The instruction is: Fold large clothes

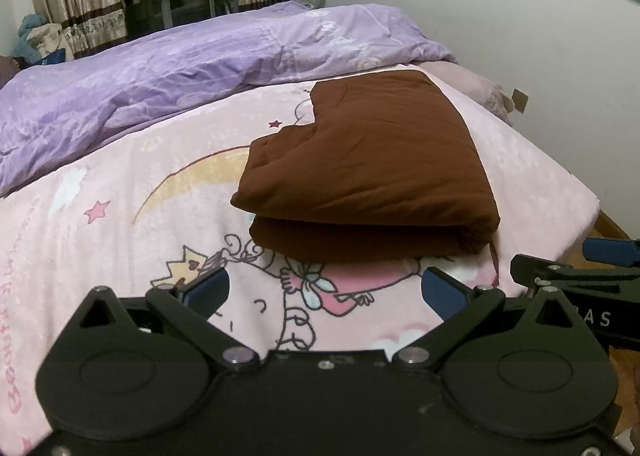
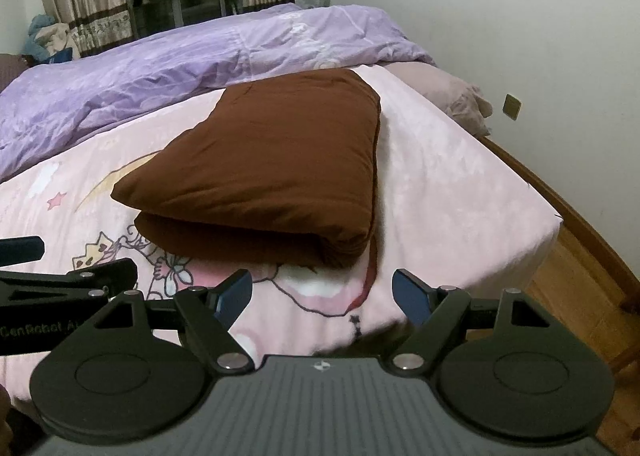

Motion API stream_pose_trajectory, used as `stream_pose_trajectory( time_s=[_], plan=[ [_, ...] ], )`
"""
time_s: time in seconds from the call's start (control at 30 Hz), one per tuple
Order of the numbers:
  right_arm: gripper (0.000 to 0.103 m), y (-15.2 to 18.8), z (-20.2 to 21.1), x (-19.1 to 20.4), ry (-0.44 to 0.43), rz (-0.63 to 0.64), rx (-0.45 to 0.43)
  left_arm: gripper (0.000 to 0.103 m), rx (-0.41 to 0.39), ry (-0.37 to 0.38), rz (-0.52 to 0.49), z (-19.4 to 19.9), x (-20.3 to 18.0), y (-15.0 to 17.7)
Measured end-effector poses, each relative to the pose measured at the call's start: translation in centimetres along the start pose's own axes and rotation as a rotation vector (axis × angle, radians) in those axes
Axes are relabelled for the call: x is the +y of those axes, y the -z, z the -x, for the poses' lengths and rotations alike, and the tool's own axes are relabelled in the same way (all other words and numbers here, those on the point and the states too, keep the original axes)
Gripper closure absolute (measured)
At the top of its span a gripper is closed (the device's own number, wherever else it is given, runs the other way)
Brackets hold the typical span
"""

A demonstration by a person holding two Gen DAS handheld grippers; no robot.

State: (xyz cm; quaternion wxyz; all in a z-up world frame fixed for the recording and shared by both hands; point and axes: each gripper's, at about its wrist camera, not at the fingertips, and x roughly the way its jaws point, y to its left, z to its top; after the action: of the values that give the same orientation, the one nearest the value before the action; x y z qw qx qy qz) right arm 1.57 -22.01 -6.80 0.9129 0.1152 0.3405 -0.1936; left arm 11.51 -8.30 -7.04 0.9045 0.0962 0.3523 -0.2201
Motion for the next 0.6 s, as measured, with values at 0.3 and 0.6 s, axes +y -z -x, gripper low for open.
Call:
stream_pose_trajectory(
  time_s=[0.3, 0.6],
  plan=[
    [0.01, -0.03, -0.36, -0.01, -0.002, 0.008, 0.008, 0.0, 0.007, 0.0, 0.004, -0.4, 0.03, -0.03],
    [0.01, -0.08, -0.39, -0.09, 0.004, 0.01, 0.007, 0.0, 0.001, 0.012, 0.0, 0.14, 0.01, 0.02]
  ],
)
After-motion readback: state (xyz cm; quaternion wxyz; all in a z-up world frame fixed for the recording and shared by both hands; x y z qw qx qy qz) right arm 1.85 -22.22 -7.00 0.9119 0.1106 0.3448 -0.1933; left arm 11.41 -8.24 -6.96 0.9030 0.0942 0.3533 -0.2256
